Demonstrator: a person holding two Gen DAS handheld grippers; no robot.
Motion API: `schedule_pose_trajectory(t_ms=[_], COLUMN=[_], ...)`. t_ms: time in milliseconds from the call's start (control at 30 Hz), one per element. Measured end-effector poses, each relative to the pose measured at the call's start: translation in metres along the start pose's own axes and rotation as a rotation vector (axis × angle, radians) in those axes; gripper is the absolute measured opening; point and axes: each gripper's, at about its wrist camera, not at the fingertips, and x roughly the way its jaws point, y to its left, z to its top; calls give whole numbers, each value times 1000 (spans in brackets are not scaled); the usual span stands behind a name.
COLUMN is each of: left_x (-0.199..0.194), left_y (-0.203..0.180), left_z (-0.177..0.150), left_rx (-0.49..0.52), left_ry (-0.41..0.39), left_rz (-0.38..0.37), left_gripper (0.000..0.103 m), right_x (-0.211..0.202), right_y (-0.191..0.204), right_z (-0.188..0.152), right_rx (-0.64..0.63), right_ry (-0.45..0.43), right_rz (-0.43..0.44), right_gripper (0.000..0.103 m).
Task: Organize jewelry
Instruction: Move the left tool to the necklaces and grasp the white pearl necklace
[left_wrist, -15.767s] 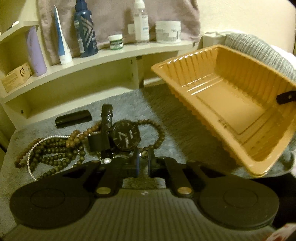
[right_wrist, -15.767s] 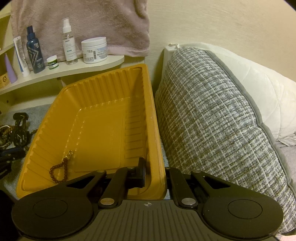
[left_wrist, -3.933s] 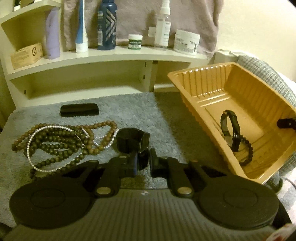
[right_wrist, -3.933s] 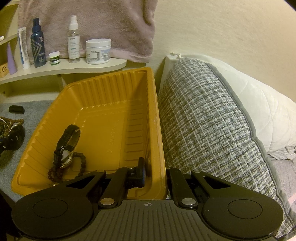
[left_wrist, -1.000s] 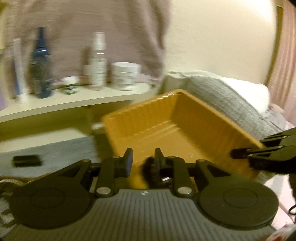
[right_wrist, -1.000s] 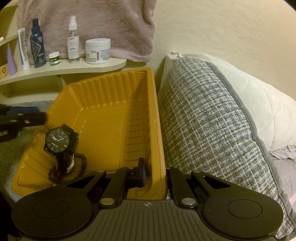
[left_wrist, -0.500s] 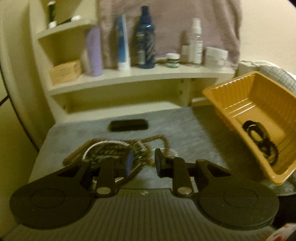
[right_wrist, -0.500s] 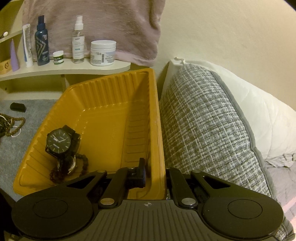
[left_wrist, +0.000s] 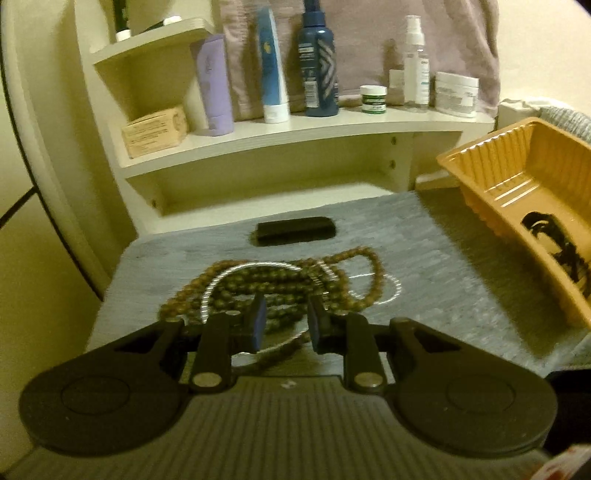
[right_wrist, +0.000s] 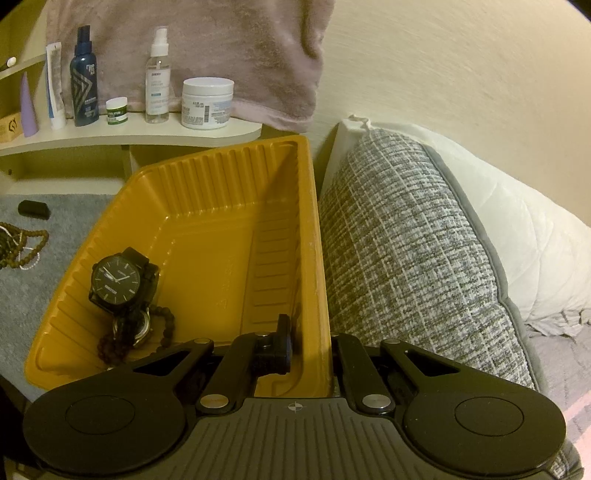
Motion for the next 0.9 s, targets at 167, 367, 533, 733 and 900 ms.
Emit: schedule_pose_trajectory(t_ms=[167,367,533,733,900], left_x=[2,12,24,27,24], left_y=[16,37,44,47,45], left_z=[-3,-1,-3,-8,-6], left_rx=[2,-39,-67,-116,-99], left_ry=[7,31,90,120,119], left_rz=[66,103,75,58,65], left_gripper=[21,21,17,12,2], right_x=[0,0,0,3,3], right_y=[0,0,0,-1,-1], right_z=[-1,0,0,-1,-1], right_rx=[-1,-2,-1,-4,-5], right_ry=[1,2,2,4,3], right_rz=[0,-1,0,-4,-3], right_gripper=[6,6,6,6,6])
